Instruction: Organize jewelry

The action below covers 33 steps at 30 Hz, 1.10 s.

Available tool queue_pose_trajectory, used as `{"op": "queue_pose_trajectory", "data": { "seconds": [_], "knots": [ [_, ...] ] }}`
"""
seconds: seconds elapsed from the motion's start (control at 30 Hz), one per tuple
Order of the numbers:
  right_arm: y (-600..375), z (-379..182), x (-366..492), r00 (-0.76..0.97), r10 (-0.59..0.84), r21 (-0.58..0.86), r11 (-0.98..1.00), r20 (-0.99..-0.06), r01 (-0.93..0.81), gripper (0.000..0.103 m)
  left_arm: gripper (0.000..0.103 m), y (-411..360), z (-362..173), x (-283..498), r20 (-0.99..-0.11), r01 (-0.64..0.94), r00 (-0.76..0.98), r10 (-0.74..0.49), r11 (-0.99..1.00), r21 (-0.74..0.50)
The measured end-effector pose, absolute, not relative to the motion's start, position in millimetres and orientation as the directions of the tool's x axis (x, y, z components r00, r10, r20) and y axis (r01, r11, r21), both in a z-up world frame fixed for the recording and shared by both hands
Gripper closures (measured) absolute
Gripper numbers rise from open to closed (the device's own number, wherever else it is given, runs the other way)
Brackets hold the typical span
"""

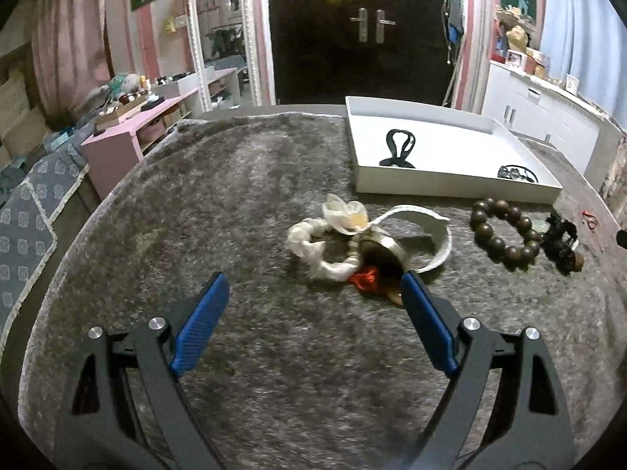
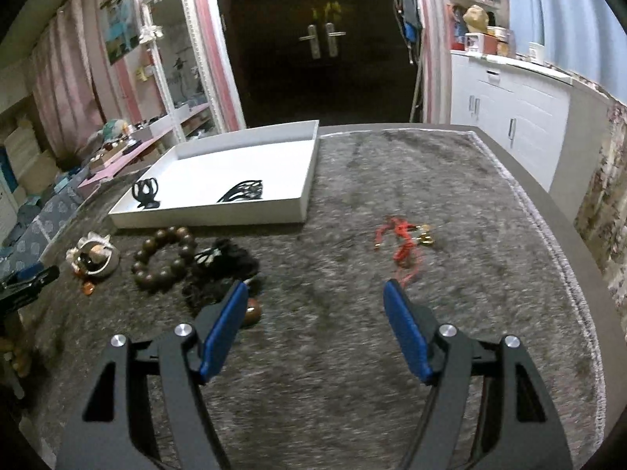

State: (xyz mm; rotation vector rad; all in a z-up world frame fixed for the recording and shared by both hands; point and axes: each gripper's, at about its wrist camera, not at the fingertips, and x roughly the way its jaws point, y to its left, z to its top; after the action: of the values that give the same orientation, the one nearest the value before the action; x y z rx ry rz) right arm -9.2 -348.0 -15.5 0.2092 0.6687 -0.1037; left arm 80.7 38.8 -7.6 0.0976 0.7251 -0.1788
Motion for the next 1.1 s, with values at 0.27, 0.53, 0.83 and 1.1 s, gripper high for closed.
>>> {"op": "queue_pose_trajectory", "data": {
  "seconds": [0.27,0.53,0.83,1.1],
  "knots": [
    [-335.6,-19.3,-9.1,0.774,-0.003,0.16,0.978,-0.633,0.135,0.031,0.015,25.4,-4.9,83.1,-0.683,0.212,0.709,-0.174,0.977,-0.029],
    [-335.0,-18.8,-9.5,0.776,0.01,0.173,0.977,-0.63,0.128,0.031,0.015,9.3,-3.8,89.4,-0.684,0.244,0.702,-0.2,0.969,-0.032],
    [-334.8,-11.8,3.1,0.776,0.027,0.183,0.977,-0.63,0.114,0.031,0.015,-13.6,3.8,114.7,-0.694,0.258,0.701,-0.164,0.966,0.032],
    [-327.4,-14.2,27.3,0.757,0.045,0.177,0.98,-0.652,0.095,0.031,0.037,-27.9,-4.7,139.0,-0.717,0.323,0.674,-0.179,0.944,0.069]
  ]
}}
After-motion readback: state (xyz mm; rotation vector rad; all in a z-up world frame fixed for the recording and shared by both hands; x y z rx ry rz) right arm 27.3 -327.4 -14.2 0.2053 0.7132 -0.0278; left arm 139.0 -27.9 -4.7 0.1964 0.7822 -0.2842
